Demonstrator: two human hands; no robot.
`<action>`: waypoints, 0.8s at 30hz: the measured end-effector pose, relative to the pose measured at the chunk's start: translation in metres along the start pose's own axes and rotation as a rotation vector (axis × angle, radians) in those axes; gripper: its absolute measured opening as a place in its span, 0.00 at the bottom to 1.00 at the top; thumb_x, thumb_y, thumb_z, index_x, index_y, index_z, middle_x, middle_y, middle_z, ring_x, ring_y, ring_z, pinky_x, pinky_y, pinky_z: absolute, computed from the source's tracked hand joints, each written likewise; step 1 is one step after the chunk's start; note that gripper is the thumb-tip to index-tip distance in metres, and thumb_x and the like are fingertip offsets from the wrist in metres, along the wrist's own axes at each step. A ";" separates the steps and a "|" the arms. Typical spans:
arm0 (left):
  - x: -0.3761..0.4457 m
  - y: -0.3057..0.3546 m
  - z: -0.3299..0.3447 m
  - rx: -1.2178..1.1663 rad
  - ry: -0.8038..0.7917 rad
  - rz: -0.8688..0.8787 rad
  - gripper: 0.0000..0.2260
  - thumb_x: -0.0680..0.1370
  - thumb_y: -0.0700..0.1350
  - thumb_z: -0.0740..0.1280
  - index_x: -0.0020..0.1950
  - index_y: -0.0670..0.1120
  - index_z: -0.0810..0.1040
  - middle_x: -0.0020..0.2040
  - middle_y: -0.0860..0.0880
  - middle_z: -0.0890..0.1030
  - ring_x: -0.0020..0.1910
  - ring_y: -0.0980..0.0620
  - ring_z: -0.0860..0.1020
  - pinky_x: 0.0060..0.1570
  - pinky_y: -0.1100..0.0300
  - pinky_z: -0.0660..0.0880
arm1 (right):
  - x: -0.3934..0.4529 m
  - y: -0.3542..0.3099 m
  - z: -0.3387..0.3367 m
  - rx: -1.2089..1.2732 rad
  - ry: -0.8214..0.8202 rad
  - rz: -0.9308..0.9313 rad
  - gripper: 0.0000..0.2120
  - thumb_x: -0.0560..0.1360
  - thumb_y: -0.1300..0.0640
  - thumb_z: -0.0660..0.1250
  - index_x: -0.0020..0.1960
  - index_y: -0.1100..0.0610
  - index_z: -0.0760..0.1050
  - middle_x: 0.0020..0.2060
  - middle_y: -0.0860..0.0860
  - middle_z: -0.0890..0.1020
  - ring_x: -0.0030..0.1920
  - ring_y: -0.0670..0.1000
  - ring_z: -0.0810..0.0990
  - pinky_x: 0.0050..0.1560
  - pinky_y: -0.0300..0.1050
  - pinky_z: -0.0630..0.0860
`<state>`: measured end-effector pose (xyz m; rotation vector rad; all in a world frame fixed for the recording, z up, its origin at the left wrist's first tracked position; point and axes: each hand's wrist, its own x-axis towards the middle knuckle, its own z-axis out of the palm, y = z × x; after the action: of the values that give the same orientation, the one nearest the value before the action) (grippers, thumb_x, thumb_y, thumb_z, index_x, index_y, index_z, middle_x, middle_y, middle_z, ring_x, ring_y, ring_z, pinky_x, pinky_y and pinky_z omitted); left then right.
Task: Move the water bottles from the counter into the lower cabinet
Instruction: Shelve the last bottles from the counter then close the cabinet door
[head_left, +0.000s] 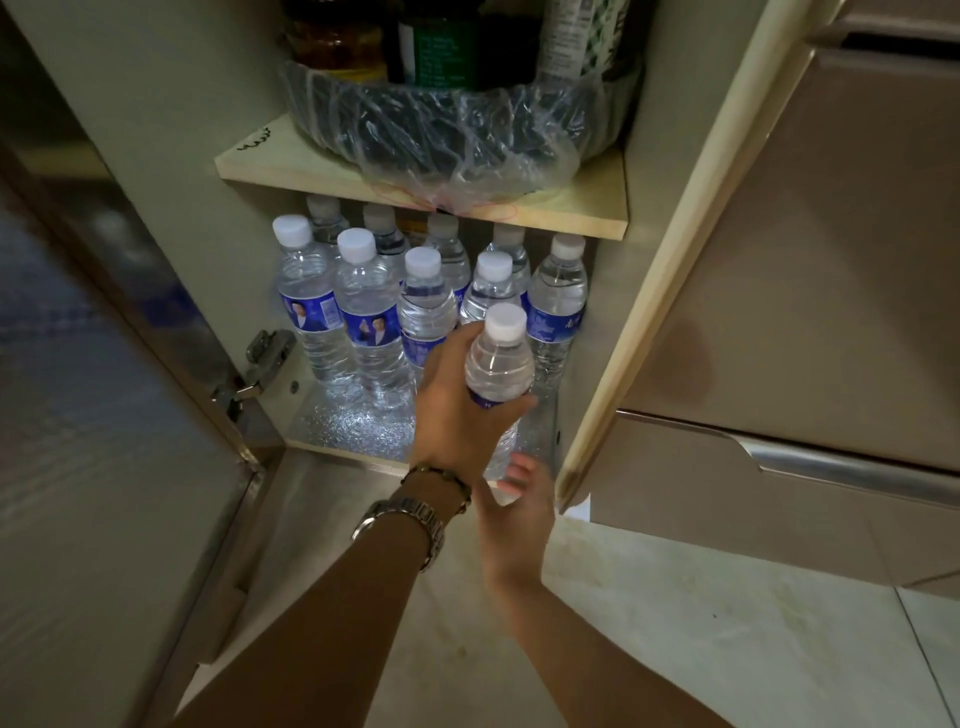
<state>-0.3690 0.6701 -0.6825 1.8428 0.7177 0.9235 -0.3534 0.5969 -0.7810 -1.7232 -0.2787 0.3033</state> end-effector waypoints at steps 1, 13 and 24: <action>0.000 0.001 0.002 0.026 -0.004 0.019 0.33 0.63 0.41 0.78 0.65 0.51 0.69 0.56 0.58 0.73 0.61 0.51 0.73 0.61 0.49 0.73 | 0.002 -0.002 0.001 0.024 0.037 0.030 0.19 0.68 0.60 0.75 0.53 0.52 0.70 0.48 0.52 0.76 0.46 0.51 0.77 0.48 0.44 0.75; 0.005 0.001 0.006 0.247 -0.015 0.070 0.36 0.62 0.49 0.78 0.68 0.52 0.68 0.58 0.48 0.73 0.61 0.50 0.68 0.58 0.61 0.65 | 0.004 -0.002 0.014 0.131 0.233 0.109 0.15 0.69 0.61 0.74 0.50 0.54 0.71 0.46 0.55 0.78 0.43 0.51 0.78 0.48 0.45 0.75; 0.006 0.003 -0.009 0.112 -0.152 0.047 0.33 0.66 0.41 0.76 0.67 0.55 0.67 0.62 0.52 0.71 0.55 0.60 0.71 0.60 0.55 0.74 | 0.005 -0.015 0.027 0.141 0.304 0.107 0.13 0.72 0.62 0.71 0.47 0.53 0.68 0.43 0.54 0.76 0.43 0.54 0.76 0.44 0.41 0.72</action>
<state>-0.3731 0.6782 -0.6751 2.0123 0.6455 0.7763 -0.3591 0.6264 -0.7706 -1.6207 0.0558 0.1318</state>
